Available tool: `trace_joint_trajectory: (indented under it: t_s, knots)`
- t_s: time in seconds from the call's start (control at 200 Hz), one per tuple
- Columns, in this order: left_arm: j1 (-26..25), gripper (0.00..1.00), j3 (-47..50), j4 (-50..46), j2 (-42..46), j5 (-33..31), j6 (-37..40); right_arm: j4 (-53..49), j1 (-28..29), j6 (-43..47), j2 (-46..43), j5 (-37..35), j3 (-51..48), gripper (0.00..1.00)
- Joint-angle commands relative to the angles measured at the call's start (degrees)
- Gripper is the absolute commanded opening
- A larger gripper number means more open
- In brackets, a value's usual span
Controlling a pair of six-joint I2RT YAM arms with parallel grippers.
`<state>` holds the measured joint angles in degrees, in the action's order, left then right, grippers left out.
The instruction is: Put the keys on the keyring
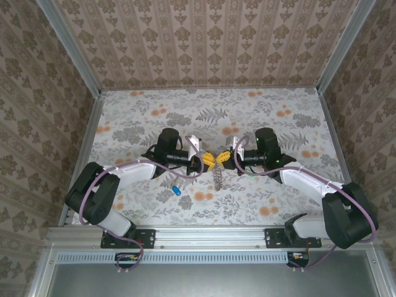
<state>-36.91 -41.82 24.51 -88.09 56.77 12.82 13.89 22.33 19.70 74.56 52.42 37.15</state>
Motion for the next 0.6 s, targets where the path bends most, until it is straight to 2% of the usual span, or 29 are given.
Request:
trace_joint_trajectory:
  t_s: [0.0, 0.185, 0.365, 0.595]
  knots:
    - [-0.45, 0.21, -1.85, 0.70, -0.26, 0.05, 0.83, 3.23, -0.33, -1.32, 0.67, 3.30, 1.44, 0.00]
    - [-1.21, 0.21, -1.29, 3.93, -0.40, -1.56, -0.49, 3.86, -0.31, -2.10, 1.08, 3.64, 1.53, 0.00]
    - [-1.46, 0.08, -1.23, 4.49, -0.74, -2.02, -0.81, 4.11, -0.38, -2.28, 1.27, 3.65, 1.53, 0.00]
    - [-1.49, 0.00, -1.12, 4.68, -0.16, -3.03, -0.87, 3.60, -0.44, -2.19, 1.48, 3.48, 1.48, 0.00]
